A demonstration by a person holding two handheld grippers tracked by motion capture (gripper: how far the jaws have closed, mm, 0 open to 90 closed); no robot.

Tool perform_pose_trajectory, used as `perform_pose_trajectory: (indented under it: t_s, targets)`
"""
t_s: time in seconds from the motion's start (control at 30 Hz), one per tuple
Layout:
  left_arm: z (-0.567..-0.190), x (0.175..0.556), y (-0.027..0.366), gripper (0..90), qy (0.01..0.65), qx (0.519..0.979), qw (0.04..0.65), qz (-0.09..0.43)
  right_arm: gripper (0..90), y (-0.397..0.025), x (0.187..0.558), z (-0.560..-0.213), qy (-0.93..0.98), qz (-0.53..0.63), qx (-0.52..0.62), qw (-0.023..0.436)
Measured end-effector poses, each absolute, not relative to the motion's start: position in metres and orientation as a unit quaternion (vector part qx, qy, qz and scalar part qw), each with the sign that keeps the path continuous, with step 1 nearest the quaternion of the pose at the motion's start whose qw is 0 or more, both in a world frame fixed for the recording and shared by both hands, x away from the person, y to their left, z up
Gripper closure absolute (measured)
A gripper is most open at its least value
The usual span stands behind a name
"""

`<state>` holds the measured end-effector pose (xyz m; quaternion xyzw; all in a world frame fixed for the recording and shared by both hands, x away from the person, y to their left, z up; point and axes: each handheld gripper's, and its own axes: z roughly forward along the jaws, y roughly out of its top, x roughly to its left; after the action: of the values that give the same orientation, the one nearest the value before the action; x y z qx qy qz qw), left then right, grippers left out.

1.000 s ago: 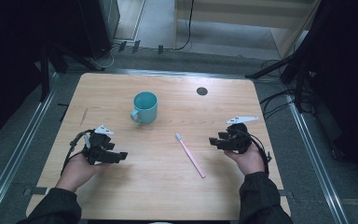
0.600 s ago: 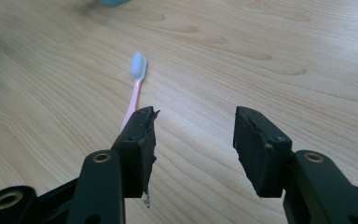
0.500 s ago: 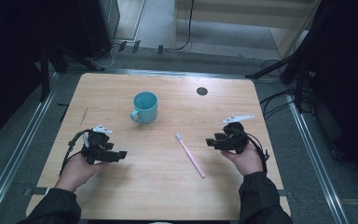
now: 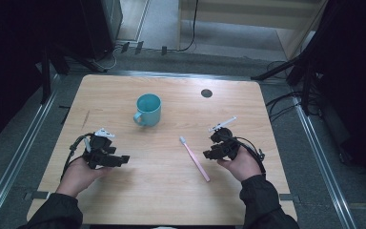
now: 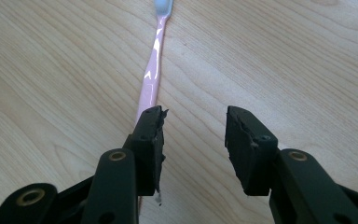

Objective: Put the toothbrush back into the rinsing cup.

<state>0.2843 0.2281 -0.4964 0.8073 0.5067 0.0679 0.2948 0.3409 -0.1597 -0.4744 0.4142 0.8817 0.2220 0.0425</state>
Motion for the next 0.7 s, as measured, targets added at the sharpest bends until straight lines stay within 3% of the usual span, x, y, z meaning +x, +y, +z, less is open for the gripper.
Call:
perform_pose_trajectory:
  t_s: [0.7]
  targets:
    - [-0.496, 0.284, 0.23, 31.1, 0.51, 0.804, 0.297, 0.07, 64.9, -0.122, 0.352, -0.478, 0.898, 0.164, 0.408, -0.004]
